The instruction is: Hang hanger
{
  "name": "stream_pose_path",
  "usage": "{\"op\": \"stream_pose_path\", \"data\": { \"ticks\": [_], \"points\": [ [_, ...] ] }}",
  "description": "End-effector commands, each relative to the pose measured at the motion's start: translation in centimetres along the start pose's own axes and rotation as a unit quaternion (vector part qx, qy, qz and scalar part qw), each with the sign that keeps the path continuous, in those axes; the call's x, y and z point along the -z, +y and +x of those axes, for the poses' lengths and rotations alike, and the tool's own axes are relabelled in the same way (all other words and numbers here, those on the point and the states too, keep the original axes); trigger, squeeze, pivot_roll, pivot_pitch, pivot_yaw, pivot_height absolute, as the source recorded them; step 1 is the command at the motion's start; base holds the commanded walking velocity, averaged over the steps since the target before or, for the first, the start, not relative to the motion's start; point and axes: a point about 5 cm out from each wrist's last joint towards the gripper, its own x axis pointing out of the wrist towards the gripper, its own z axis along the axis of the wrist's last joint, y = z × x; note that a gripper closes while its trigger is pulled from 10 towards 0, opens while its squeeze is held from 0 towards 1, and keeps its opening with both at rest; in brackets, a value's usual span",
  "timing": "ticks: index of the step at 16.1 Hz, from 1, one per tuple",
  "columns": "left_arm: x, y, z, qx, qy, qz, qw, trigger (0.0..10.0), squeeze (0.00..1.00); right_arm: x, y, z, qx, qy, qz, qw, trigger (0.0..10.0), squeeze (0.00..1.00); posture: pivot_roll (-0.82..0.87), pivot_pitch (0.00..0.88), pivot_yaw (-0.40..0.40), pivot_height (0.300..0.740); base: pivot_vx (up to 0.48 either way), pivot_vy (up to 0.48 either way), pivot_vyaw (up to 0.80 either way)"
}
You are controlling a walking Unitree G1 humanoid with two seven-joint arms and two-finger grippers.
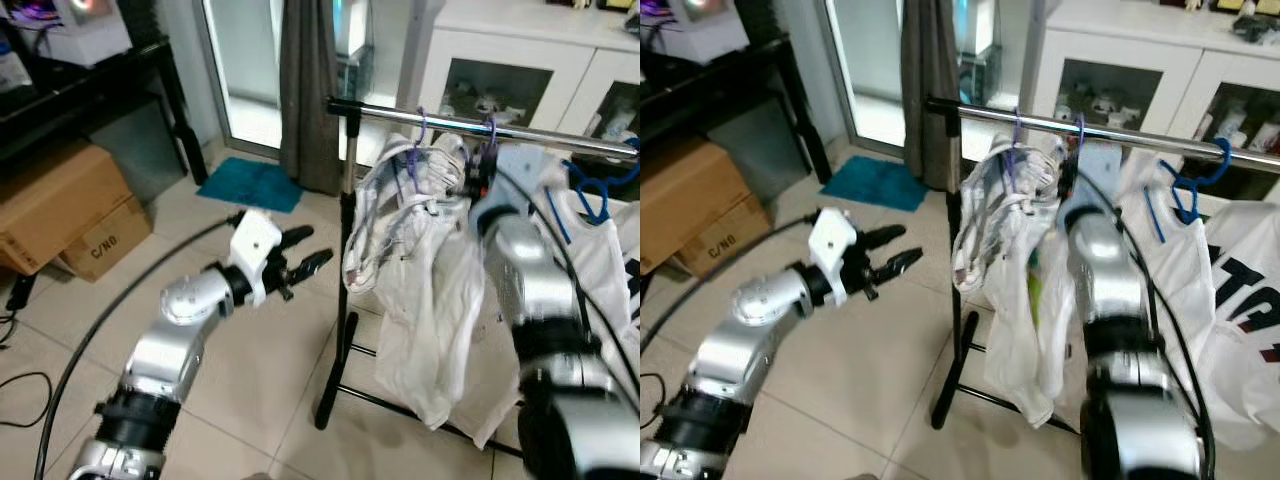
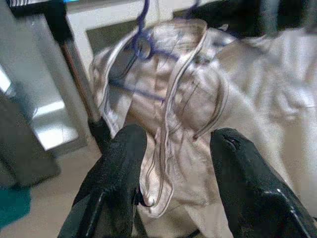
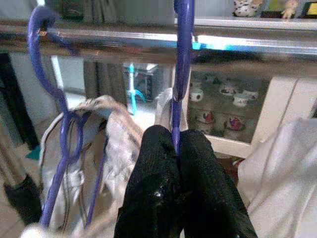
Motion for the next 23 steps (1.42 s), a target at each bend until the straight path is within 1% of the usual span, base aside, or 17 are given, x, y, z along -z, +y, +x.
{"op": "stream_pose_path", "data": {
  "ticks": [1,3,4,6,8,10,11,13,14,15,16,17,18,19,21,22,23],
  "points": [
    [-1.0,-0.2,0.2,0.036,-0.011,0.005,0.999,10.0,0.00,-0.4,-0.9,0.6,0.032,0.005,-0.006,0.999,10.0,0.00,-0.10,0.000,0.020,0.740,0.000,0.000,0.00],
    [-1.7,-0.4,0.3,0.067,-0.018,0.006,0.998,10.0,0.00,-0.5,-1.6,1.2,0.056,0.020,-0.017,0.998,10.0,0.00,-0.10,0.000,0.020,0.740,0.000,0.000,0.00],
    [-2.3,-0.7,0.3,0.089,-0.019,0.009,0.996,10.0,0.00,-0.4,-2.7,1.5,0.089,0.044,-0.022,0.995,10.0,0.00,-0.08,0.000,0.023,0.740,0.000,0.000,0.00],
    [-2.4,-0.8,0.1,0.102,-0.015,0.007,0.995,10.0,0.00,0.4,-3.8,1.4,0.119,0.080,-0.024,0.989,10.0,0.00,-0.07,0.000,0.021,0.740,0.000,0.000,0.00],
    [-2.4,-0.8,-0.1,0.106,-0.011,0.002,0.994,10.0,0.00,1.8,-4.4,1.0,0.128,0.111,-0.026,0.985,10.0,0.00,-0.07,0.000,0.021,0.740,0.000,0.000,0.00],
    [-2.3,-0.7,-0.2,0.107,-0.008,-0.003,0.994,10.0,0.00,3.1,-4.4,0.6,0.123,0.128,-0.026,0.984,10.0,0.00,-0.08,0.000,0.028,0.740,0.000,0.000,0.00],
    [-2.0,-0.7,-0.2,0.106,-0.003,-0.005,0.994,10.0,0.00,3.9,-4.4,0.4,0.116,0.133,-0.011,0.984,10.0,1.00,-0.09,0.000,0.036,0.740,0.000,0.000,0.00],
    [-1.6,-0.7,-0.1,0.103,0.003,-0.011,0.995,10.0,0.00,4.4,-4.3,0.1,0.101,0.121,0.006,0.987,10.0,1.00,-0.10,0.000,0.044,0.740,0.000,0.000,0.00],
    [-1.3,-0.6,0.0,0.096,0.007,-0.013,0.995,10.0,0.00,4.4,-4.1,-0.2,0.079,0.097,0.011,0.992,10.0,1.00,-0.12,0.000,0.057,0.740,0.000,0.000,0.00],
    [-1.1,-0.3,0.2,0.080,0.006,-0.010,0.997,10.0,0.00,4.0,-4.0,-0.5,0.056,0.068,-0.019,0.996,10.0,1.00,-0.13,0.000,0.071,0.740,0.000,0.000,0.00],
    [-0.9,0.2,0.2,0.040,0.005,-0.015,0.999,10.0,0.00,3.5,-3.6,-1.1,0.033,0.035,-0.042,0.998,10.0,1.00,-0.14,0.000,0.085,0.740,0.000,0.000,0.00],
    [-0.4,0.9,0.0,-0.024,0.006,-0.035,0.999,10.0,0.00,2.8,-3.6,-2.0,0.029,0.006,-0.028,0.999,10.0,1.00,-0.16,0.000,0.102,0.740,0.000,0.000,0.00],
    [-0.3,1.1,-0.2,-0.045,0.003,-0.046,0.998,10.0,0.00,2.4,-3.6,-2.5,0.026,-0.011,-0.022,0.999,10.0,1.00,-0.17,0.000,0.107,0.740,0.000,0.000,0.00],
    [0.2,1.2,-0.6,-0.080,-0.002,-0.049,0.996,10.0,0.00,1.2,-3.7,-3.8,0.016,-0.051,-0.003,0.999,10.0,1.00,-0.17,0.000,0.110,0.740,0.000,0.000,0.00],
    [0.8,1.3,-1.0,-0.121,0.001,-0.036,0.992,10.0,0.00,-0.3,-3.7,-6.1,0.004,-0.097,0.009,0.995,10.0,1.00,-0.17,0.000,0.106,0.740,0.000,0.000,0.00],
    [0.8,1.3,-1.0,-0.127,0.000,-0.034,0.991,10.0,0.00,-0.5,-3.7,-6.6,0.003,-0.104,0.010,0.995,10.0,0.66,-0.17,0.000,0.104,0.740,0.000,0.000,0.00],
    [0.8,1.4,-1.0,-0.142,-0.001,-0.036,0.989,10.0,0.00,-1.0,-3.3,-7.5,-0.006,-0.118,0.016,0.993,10.0,0.08,-0.17,0.000,0.097,0.740,0.000,0.000,0.00]
  ]
}}
